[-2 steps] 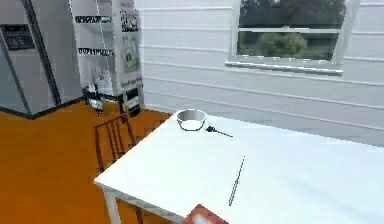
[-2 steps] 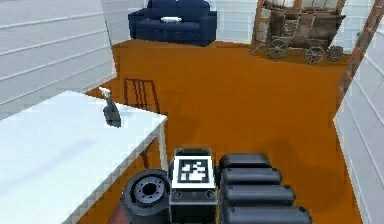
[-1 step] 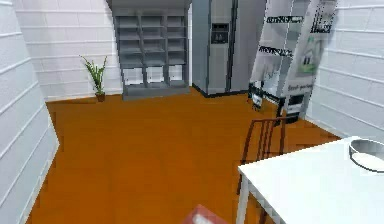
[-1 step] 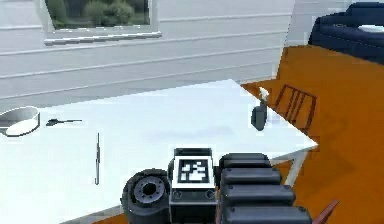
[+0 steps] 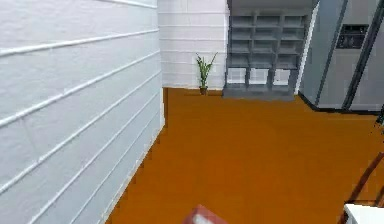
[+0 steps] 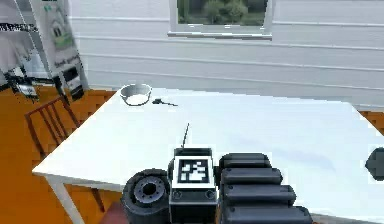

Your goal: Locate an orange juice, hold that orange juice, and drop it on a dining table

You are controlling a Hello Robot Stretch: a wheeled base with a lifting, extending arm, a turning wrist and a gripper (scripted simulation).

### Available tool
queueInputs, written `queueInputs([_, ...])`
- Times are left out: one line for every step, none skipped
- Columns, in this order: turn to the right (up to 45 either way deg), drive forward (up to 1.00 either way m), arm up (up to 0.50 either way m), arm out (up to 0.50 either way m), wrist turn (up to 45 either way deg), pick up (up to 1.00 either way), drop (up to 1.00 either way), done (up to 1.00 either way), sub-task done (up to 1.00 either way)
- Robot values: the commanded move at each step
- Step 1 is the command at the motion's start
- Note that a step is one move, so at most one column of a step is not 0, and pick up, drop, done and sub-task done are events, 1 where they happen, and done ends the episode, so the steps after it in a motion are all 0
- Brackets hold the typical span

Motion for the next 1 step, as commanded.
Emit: queueInputs([-3.0,0.0,0.0,0.0,0.0,0.0,0.0,0.0,0.0])
